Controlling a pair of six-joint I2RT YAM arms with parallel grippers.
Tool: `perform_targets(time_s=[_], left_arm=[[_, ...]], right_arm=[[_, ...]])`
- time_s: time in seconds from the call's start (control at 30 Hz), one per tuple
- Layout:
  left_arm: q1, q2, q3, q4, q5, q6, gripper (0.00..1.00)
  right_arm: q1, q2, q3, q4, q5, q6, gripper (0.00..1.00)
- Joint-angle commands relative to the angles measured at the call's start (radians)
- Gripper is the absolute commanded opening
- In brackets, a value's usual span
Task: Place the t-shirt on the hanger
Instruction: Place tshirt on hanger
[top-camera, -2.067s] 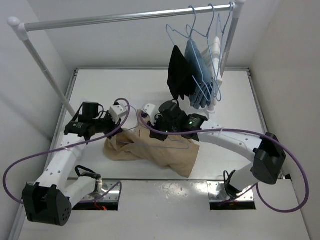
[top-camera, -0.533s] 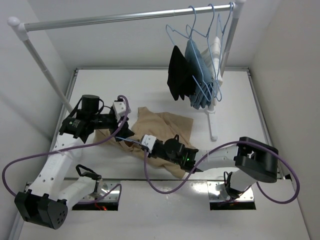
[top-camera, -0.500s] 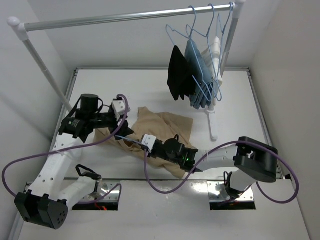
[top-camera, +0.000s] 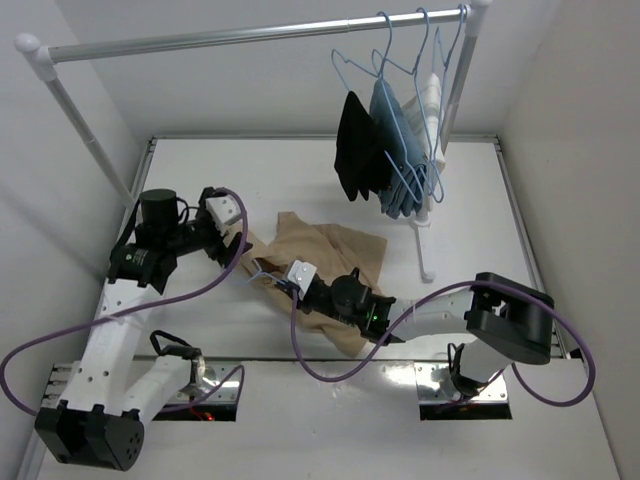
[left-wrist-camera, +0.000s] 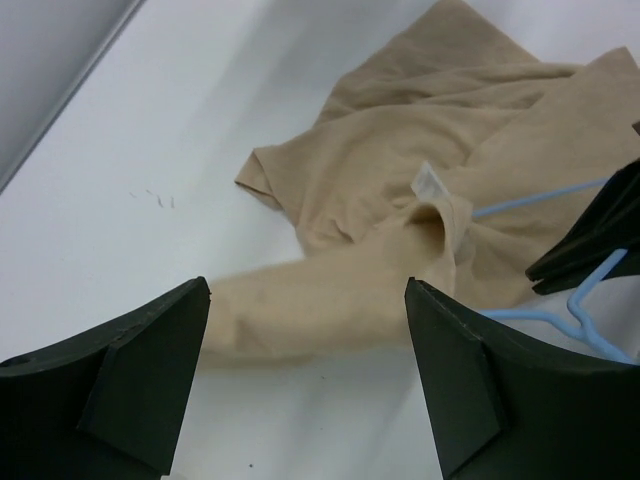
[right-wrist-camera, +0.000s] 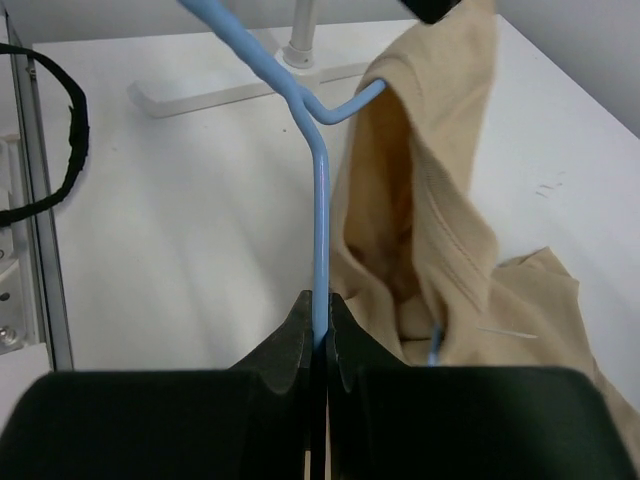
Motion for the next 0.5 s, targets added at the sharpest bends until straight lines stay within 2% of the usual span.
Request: perform_targets(time_s=[0.0,0.2,0.47], left_arm=[[0.053,0.014,0.0,0.059,-0.016,0.091,0.84],[0.042,0.056,-0.035,0.059,-0.054,0.034,0.84],[-0.014,0.085,-0.081,0.166,-0.046,0.011,0.84]], right_arm=[[-0.007,-0.001,-0.04,-0.026,-0.014,0.002,0.0],[-0.007,-0.001,-0.028,-0.057,-0.057,-0.027,0.0],[-0.017,0.008,0.009,-0.097,-0.141,-0.017,0.0]])
